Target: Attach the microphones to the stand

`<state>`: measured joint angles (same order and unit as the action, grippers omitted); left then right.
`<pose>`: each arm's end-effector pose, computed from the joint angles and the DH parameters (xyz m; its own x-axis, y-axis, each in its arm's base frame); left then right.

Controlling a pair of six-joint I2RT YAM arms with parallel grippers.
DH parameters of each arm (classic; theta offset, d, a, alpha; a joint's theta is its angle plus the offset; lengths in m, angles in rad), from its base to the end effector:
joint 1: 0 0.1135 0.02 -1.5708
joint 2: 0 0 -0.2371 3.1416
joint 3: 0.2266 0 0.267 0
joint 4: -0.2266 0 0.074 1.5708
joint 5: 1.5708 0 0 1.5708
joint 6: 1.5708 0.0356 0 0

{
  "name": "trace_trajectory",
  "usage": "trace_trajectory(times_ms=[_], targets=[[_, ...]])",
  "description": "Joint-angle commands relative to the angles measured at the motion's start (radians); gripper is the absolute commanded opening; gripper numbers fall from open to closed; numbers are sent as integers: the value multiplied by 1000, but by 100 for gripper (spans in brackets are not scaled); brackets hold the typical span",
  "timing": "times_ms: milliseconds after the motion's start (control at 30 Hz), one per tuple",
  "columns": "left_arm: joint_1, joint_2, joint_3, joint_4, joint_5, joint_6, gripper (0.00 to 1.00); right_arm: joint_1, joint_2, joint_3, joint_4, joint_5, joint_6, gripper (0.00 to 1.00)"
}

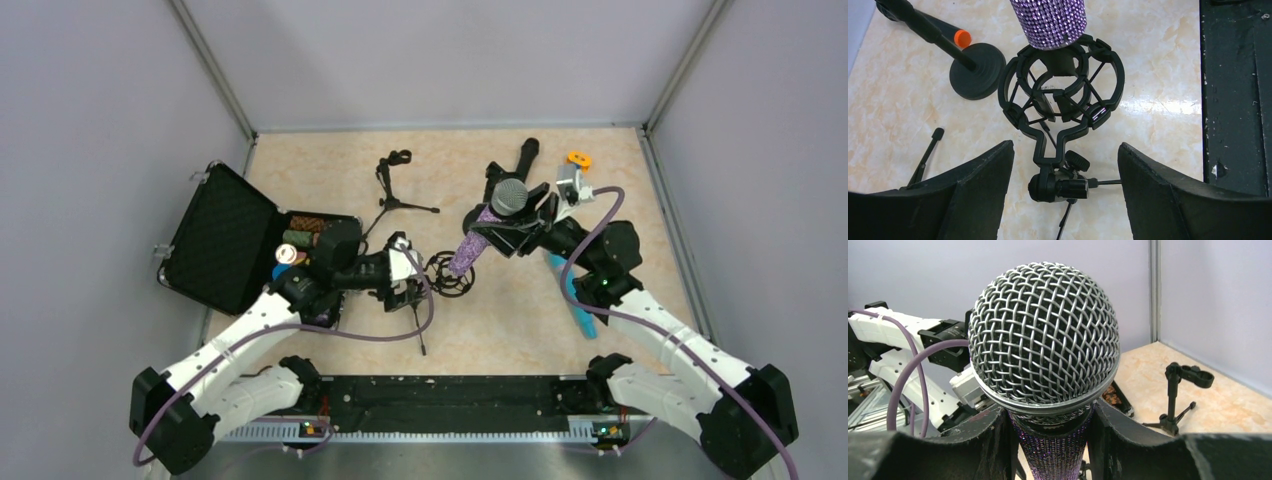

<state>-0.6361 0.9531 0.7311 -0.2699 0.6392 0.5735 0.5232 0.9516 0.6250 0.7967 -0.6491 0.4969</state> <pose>0.1805 -0.1597 0.2596 0.1691 0.4165 -0.8933 0.9619 0.1277 0.2416 0.1965 0.1382 0.3263 -0.0674 0.3996 -0.9142 -0.9473 0.2620 0.1843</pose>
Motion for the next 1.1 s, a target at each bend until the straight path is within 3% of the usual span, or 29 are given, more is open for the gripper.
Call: trace_trajectory(times_ms=[0,233,500,1067], targets=[[-3,18,38,39,21,-20,79,-5,3,44,159,6,-41,0],[-2,34,43,37,32,-27,73,-2,36,48,184,-25,-41,0],[-3,37,45,36,39,-28,58,40,48,85,110,1,-85,0],[-2,44,55,15,39,-24,52,109,8,88,-28,86,-200,0]])
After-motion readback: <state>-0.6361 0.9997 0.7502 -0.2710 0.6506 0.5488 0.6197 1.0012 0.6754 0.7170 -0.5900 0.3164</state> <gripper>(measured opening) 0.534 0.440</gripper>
